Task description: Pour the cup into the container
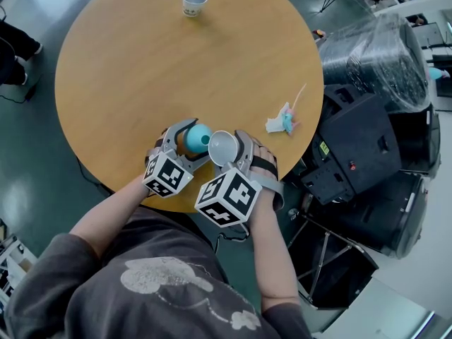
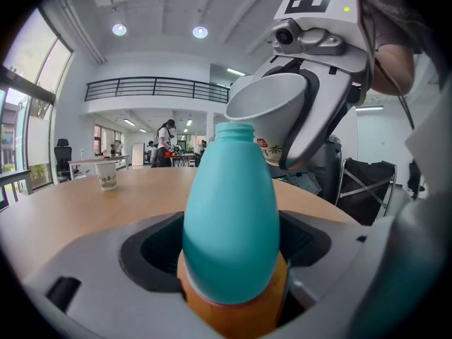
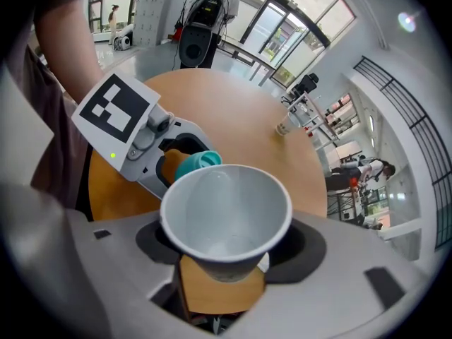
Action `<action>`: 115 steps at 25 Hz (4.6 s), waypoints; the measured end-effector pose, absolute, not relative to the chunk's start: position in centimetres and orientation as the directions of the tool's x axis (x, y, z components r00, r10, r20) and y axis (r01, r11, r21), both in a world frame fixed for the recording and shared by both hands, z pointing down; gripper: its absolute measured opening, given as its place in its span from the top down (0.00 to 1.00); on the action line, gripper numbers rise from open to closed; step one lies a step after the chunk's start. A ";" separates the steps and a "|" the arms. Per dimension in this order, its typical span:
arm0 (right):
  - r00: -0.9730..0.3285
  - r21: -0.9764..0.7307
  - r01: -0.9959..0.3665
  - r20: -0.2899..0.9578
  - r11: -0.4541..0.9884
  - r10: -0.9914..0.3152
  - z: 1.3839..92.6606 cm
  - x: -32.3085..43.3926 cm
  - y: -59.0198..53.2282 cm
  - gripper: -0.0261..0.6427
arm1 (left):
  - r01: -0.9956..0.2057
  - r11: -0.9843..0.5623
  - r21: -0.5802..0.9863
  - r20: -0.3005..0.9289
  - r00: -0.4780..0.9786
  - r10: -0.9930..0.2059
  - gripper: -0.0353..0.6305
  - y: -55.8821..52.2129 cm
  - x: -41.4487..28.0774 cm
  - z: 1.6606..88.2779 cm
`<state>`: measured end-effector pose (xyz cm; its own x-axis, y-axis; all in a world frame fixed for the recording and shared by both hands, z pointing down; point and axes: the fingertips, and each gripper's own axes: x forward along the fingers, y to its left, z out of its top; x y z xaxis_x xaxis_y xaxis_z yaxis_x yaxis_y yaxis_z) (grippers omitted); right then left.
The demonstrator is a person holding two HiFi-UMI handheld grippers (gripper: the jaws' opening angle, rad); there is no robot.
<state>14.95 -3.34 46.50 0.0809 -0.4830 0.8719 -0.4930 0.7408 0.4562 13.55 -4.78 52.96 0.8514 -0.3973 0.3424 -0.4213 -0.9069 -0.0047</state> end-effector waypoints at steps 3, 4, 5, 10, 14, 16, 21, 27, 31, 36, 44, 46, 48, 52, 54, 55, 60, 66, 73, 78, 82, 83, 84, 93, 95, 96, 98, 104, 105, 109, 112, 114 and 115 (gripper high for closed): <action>0.101 0.460 -0.485 0.874 0.744 -0.475 46.5 15.0 -3.4 0.53 | -0.420 -0.907 -0.002 0.341 0.853 -0.396 0.34 -4.9 13.5 52.9; 0.106 0.460 -0.486 0.875 0.743 -0.472 46.5 15.1 -3.4 0.53 | -0.419 -0.908 -0.001 0.340 0.854 -0.395 0.34 -4.9 13.5 52.9; 0.110 0.460 -0.487 0.875 0.742 -0.471 46.5 15.1 -3.4 0.53 | -0.418 -0.908 0.001 0.340 0.854 -0.393 0.34 -4.9 13.5 52.9; 0.126 0.464 -0.471 0.877 0.750 -0.464 46.5 15.0 -3.6 0.53 | -0.416 -0.910 0.002 0.338 0.856 -0.391 0.34 -5.0 13.5 52.9; 0.142 0.465 -0.452 0.880 0.761 -0.454 46.6 15.1 -3.5 0.53 | -0.416 -0.909 0.000 0.335 0.857 -0.392 0.34 -4.9 13.6 52.9; 0.147 0.463 -0.450 0.882 0.764 -0.448 46.7 15.1 -3.3 0.53 | -0.415 -0.910 0.001 0.334 0.858 -0.391 0.34 -4.9 13.6 52.9; 0.150 0.454 -0.452 0.887 0.768 -0.436 46.8 15.2 -3.3 0.53 | -0.416 -0.909 0.003 0.329 0.859 -0.392 0.34 -4.9 13.5 52.9; 0.166 0.458 -0.432 0.887 0.777 -0.430 46.6 15.1 -3.3 0.53 | -0.418 -0.908 0.002 0.329 0.858 -0.394 0.34 -4.8 13.5 52.7; 0.180 0.466 -0.423 0.884 0.777 -0.432 46.4 15.1 -3.5 0.53 | -0.418 -0.908 0.002 0.329 0.858 -0.394 0.34 -4.8 13.5 52.7; 0.192 0.473 -0.416 0.881 0.777 -0.433 46.5 15.1 -3.7 0.53 | -0.420 -0.908 0.004 0.327 0.858 -0.396 0.34 -4.8 13.5 52.8; 0.204 0.476 -0.375 0.879 0.795 -0.431 46.2 15.0 -3.7 0.53 | -0.418 -0.908 0.011 0.327 0.860 -0.392 0.34 -4.8 13.4 52.7; 0.207 0.478 -0.368 0.878 0.797 -0.431 46.2 15.0 -3.6 0.53 | -0.420 -0.907 0.011 0.326 0.859 -0.394 0.34 -4.8 13.4 52.6; 0.210 0.480 -0.369 0.877 0.796 -0.431 46.3 15.0 -3.5 0.53 | -0.420 -0.907 0.011 0.326 0.859 -0.394 0.34 -4.7 13.4 52.6; 0.221 0.485 -0.372 0.874 0.791 -0.433 46.2 15.0 -3.6 0.53 | -0.420 -0.908 0.013 0.325 0.860 -0.393 0.34 -4.7 13.4 52.6; 0.233 0.496 -0.364 0.868 0.789 -0.438 46.0 15.1 -3.8 0.53 | -0.421 -0.907 0.014 0.324 0.860 -0.394 0.34 -4.7 13.4 52.7; 0.240 0.499 -0.358 0.866 0.789 -0.439 46.0 15.2 -3.8 0.53 | -0.421 -0.907 0.014 0.324 0.860 -0.394 0.34 -4.7 13.4 52.7; 0.263 0.509 -0.332 0.859 0.795 -0.440 45.8 15.3 -3.9 0.53 | -0.421 -0.907 0.016 0.324 0.860 -0.394 0.34 -4.7 13.5 52.7; 0.279 0.515 -0.329 0.854 0.791 -0.440 45.6 15.4 -3.9 0.53 | -0.420 -0.908 0.018 0.323 0.861 -0.392 0.34 -4.7 13.4 52.7; 0.282 0.519 -0.325 0.851 0.791 -0.443 45.7 15.7 -3.8 0.53 | -0.419 -0.908 0.020 0.322 0.862 -0.391 0.34 -4.6 13.6 53.0; 0.277 0.526 -0.321 0.847 0.788 -0.453 45.5 15.5 -3.9 0.53 | -0.418 -0.908 0.020 0.323 0.862 -0.390 0.34 -4.7 13.6 52.8; 0.252 0.515 -0.344 0.856 0.785 -0.451 45.7 15.1 -3.7 0.53 | -0.419 -0.908 0.022 0.323 0.862 -0.390 0.34 -4.7 13.5 52.8; 0.249 0.515 -0.345 0.856 0.784 -0.453 45.7 15.1 -3.7 0.53 | -0.418 -0.908 0.023 0.323 0.863 -0.389 0.34 -4.7 13.5 52.7; 0.249 0.516 -0.345 0.856 0.784 -0.454 45.8 15.1 -3.8 0.53 | -0.418 -0.908 0.023 0.323 0.863 -0.389 0.34 -4.7 13.5 52.7; 0.201 0.526 -0.410 0.849 0.745 -0.488 45.6 14.9 -4.2 0.53 | -0.420 -0.907 0.027 0.323 0.863 -0.389 0.34 -5.0 13.5 52.7; 0.182 0.524 -0.424 0.848 0.739 -0.498 45.6 14.8 -4.2 0.53 | -0.420 -0.907 0.029 0.323 0.863 -0.389 0.34 -5.0 13.5 52.7; 0.171 0.522 -0.436 0.848 0.733 -0.502 45.6 14.7 -4.2 0.53 | -0.420 -0.907 0.029 0.323 0.863 -0.389 0.34 -4.9 13.5 52.8; 0.143 0.512 -0.468 0.848 0.720 -0.509 45.6 14.5 -4.1 0.53 | -0.416 -0.909 0.030 0.328 0.863 -0.385 0.34 -4.9 13.5 52.9; 0.018 0.430 -0.620 0.844 0.656 -0.537 45.6 13.8 -3.9 0.53 | -0.405 -0.914 0.028 0.331 0.867 -0.374 0.34 -4.9 13.6 52.9; 0.002 0.420 -0.642 0.837 0.641 -0.547 45.5 13.8 -4.0 0.53 | -0.405 -0.914 0.027 0.330 0.866 -0.375 0.34 -4.9 13.5 52.9; -0.053 0.395 -0.729 0.783 0.560 -0.620 44.8 14.2 -4.1 0.53 | -0.406 -0.914 0.021 0.331 0.865 -0.377 0.34 -4.7 13.6 52.8; -0.080 0.365 -0.796 0.727 0.482 -0.682 44.3 14.8 -3.9 0.53 | -0.405 -0.914 0.020 0.331 0.865 -0.376 0.34 -4.6 13.7 52.9; -0.104 0.325 -0.839 0.691 0.436 -0.715 44.1 15.1 -3.7 0.53 | -0.405 -0.914 0.019 0.335 0.864 -0.376 0.34 -4.7 13.7 53.0; -0.116 0.305 -0.856 0.673 0.417 -0.730 44.0 15.2 -3.7 0.53 | -0.405 -0.914 0.018 0.336 0.863 -0.376 0.34 -4.7 13.7 53.0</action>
